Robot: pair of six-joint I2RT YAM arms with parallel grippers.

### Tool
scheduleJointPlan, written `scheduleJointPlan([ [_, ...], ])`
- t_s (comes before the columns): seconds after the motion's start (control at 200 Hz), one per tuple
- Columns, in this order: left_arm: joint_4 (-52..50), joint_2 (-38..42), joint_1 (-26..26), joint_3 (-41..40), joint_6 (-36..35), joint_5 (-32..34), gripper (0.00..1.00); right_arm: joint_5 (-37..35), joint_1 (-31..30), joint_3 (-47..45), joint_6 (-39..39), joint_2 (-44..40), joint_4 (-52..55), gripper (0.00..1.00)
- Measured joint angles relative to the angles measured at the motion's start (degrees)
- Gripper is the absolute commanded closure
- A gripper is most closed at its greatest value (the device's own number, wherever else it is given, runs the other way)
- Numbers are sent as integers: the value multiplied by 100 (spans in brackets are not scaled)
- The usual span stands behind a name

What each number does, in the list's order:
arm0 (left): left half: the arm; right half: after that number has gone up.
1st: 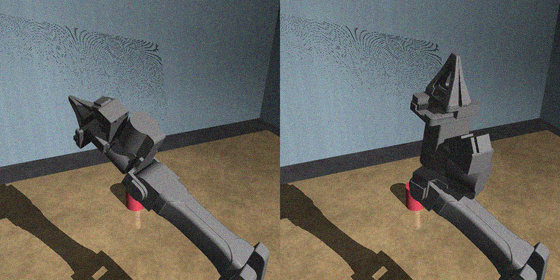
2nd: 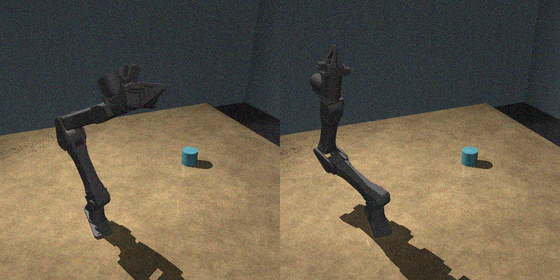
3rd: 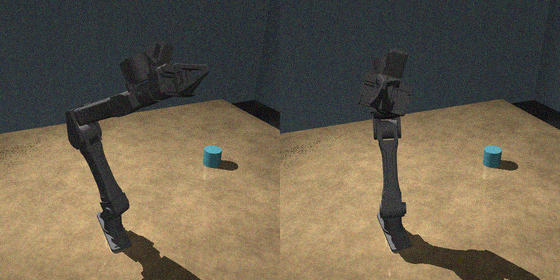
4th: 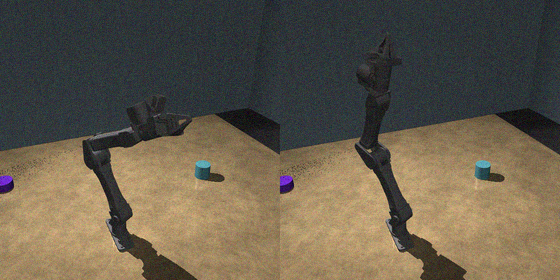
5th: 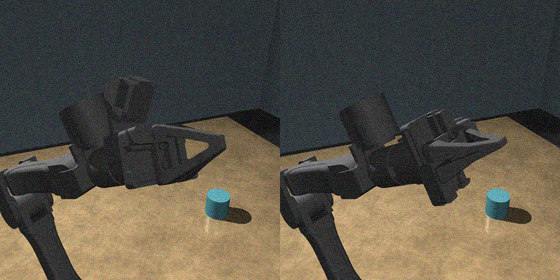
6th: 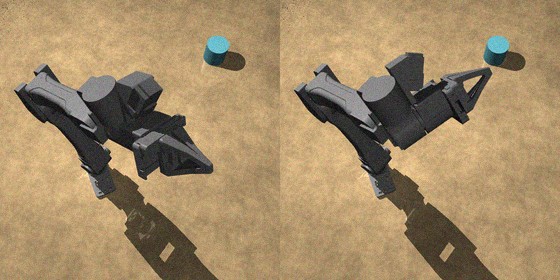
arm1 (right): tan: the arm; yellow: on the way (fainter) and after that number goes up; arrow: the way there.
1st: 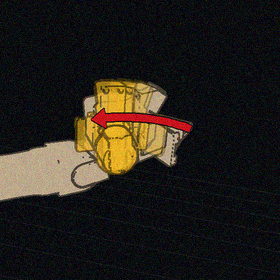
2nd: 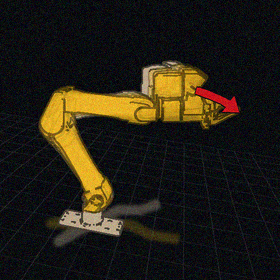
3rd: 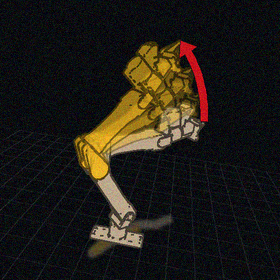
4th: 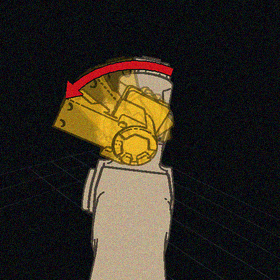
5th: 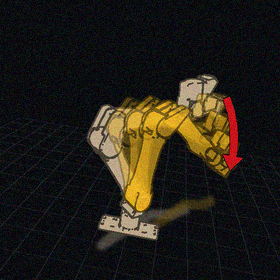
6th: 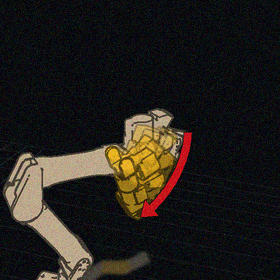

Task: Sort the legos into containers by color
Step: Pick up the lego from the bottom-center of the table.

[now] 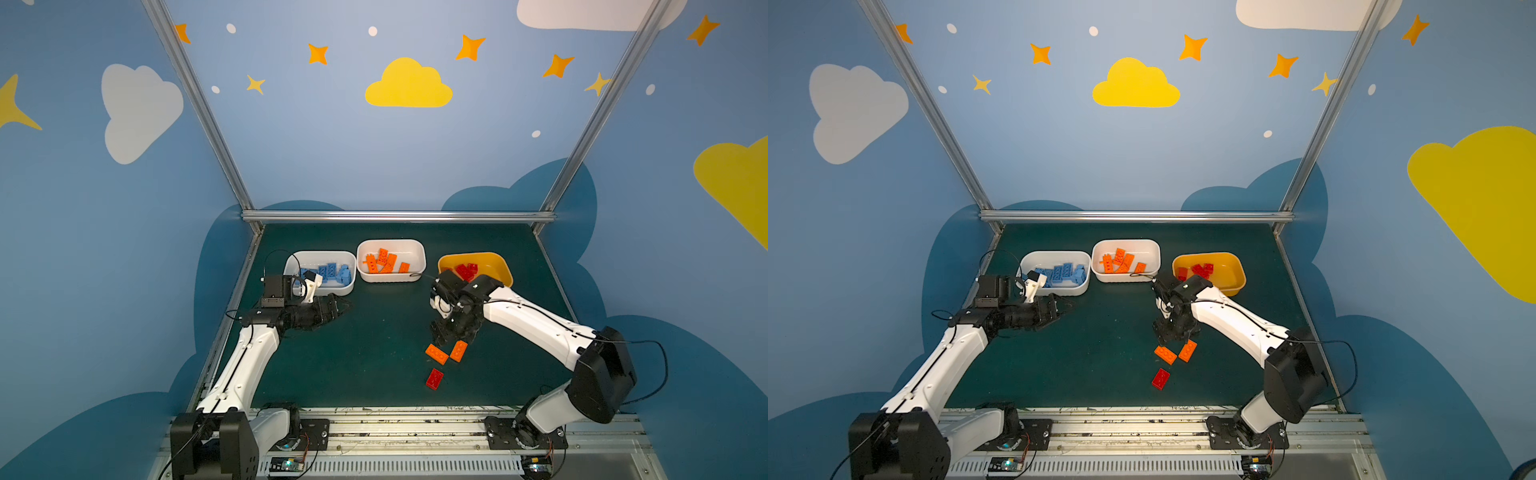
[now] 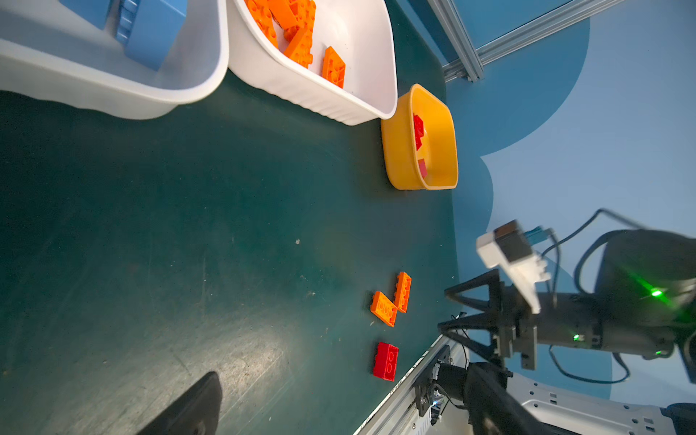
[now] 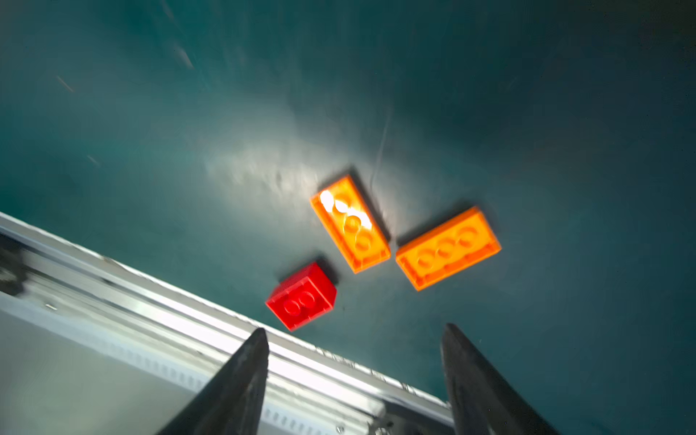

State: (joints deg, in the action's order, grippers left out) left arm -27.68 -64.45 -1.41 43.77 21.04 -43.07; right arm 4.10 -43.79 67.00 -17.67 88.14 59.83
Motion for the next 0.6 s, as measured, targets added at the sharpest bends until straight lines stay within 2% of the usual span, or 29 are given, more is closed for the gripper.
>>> scheduleJointPlan([
  [0.135,9,0,39,0,-2,2,0,-37,-160,-330,17,81,-177,31],
  [0.601,13,0,63,-13,-2,20,1,-258,-417,-264,470,1355,-973,41],
])
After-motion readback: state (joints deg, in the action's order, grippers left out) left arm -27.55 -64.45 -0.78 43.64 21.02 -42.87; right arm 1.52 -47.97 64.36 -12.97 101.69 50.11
